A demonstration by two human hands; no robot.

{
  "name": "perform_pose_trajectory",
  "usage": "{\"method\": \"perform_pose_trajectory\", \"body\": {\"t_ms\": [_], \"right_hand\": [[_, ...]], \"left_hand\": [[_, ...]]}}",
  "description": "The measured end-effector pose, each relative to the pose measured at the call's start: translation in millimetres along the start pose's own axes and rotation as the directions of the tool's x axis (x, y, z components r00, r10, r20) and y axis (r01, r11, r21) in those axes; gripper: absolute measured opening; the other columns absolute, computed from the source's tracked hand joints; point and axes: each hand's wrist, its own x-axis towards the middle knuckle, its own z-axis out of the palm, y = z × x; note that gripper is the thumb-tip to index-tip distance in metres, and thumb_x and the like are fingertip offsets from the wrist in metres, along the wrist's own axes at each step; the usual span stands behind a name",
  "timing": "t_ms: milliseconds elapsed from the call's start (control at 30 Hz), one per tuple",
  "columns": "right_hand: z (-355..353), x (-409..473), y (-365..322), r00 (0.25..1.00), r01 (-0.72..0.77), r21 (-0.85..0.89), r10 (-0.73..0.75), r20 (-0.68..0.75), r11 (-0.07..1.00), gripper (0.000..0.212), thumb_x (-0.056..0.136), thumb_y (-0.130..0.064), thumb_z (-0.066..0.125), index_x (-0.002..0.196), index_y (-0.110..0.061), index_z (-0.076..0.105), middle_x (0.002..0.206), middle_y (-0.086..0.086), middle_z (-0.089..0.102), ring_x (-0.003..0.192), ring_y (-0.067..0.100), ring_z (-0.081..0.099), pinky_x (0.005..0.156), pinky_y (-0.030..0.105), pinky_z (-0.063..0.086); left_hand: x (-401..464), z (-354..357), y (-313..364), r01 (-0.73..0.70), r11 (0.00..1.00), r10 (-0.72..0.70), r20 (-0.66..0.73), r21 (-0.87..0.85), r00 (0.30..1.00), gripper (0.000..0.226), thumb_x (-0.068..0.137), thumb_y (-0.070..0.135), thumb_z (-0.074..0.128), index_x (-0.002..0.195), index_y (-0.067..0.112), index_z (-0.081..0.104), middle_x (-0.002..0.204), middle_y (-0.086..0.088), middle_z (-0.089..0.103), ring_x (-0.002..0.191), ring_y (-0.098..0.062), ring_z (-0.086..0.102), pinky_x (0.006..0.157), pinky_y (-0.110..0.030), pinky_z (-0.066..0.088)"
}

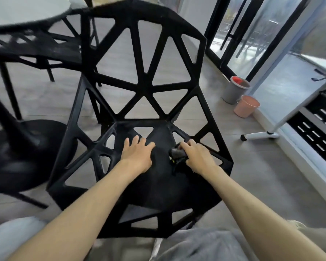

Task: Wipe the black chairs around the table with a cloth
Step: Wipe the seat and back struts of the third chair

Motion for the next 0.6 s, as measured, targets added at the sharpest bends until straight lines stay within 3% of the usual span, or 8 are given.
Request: {"method": "perform_pose_trajectory", "body": {"t_ms": [100,167,367,433,533,600], "right_hand": [[-2,-24,-16,1.0,-0.004,0.001,0.004,0.019,1.0,0.047,0.084,-0.014,0.064,0.128,-0.021,0.048,0.119,0.011,0.053,0.098,0.038,0.063,0.072,0.041,0.045],[-3,-46,-39,1.0,-0.017,0.124,0.017,0.002,0.992,0.045,0.083,-0.013,0.064,0.124,-0.022,0.05,0.116,0.01,0.052,0.095,0.038,0.062,0.07,0.04,0.045],[-4,-107,-126,0.99,0.049,0.261,-0.013,-0.138,0.964,0.045,0.079,-0.018,0.066,0.12,-0.028,0.053,0.108,0.001,0.055,0.09,0.027,0.061,0.069,0.034,0.048],[-1,-123,-144,0.984,0.061,0.33,-0.001,-0.177,0.942,0.043,0.077,-0.017,0.066,0.117,-0.03,0.055,0.105,-0.004,0.055,0.088,0.023,0.059,0.068,0.03,0.045],[12,-146,-159,0.961,0.031,0.493,0.11,-0.255,0.869,0.047,0.07,-0.009,0.067,0.111,-0.032,0.062,0.099,-0.01,0.056,0.087,0.017,0.054,0.065,0.028,0.048],[22,-156,-166,0.928,0.04,0.49,0.149,-0.34,0.871,0.054,0.061,-0.006,0.069,0.109,-0.03,0.068,0.101,-0.012,0.061,0.089,0.018,0.054,0.067,0.029,0.049]], "left_hand": [[-23,-9,-7,0.011,1.0,-0.011,-0.068,-0.003,0.998,0.064,0.097,0.013,0.048,0.156,0.031,0.033,0.169,-0.006,0.021,0.158,-0.029,0.007,0.128,-0.052,0.006],[-41,-15,-13,0.009,1.0,-0.007,-0.112,0.015,0.994,0.059,0.1,0.019,0.048,0.156,0.031,0.035,0.168,-0.005,0.023,0.158,-0.028,0.01,0.128,-0.051,0.008],[-90,-29,-41,0.043,0.998,-0.058,-0.358,-0.05,0.932,0.052,0.099,0.025,0.051,0.151,0.027,0.046,0.161,-0.005,0.036,0.154,-0.027,0.023,0.126,-0.046,0.02],[-102,-33,-52,0.073,0.993,-0.104,-0.397,-0.093,0.912,0.055,0.099,0.023,0.054,0.153,0.027,0.043,0.165,-0.008,0.03,0.156,-0.029,0.018,0.128,-0.048,0.018],[-112,-37,-74,0.181,0.974,-0.221,-0.378,-0.137,0.899,0.068,0.1,0.027,0.056,0.161,0.031,0.025,0.171,-0.012,0.01,0.158,-0.033,0.008,0.128,-0.052,0.012],[-112,-40,-94,0.247,0.946,-0.308,-0.34,-0.212,0.889,0.075,0.1,0.029,0.057,0.163,0.033,0.016,0.172,-0.013,0.004,0.158,-0.034,0.006,0.128,-0.053,0.013]]}}
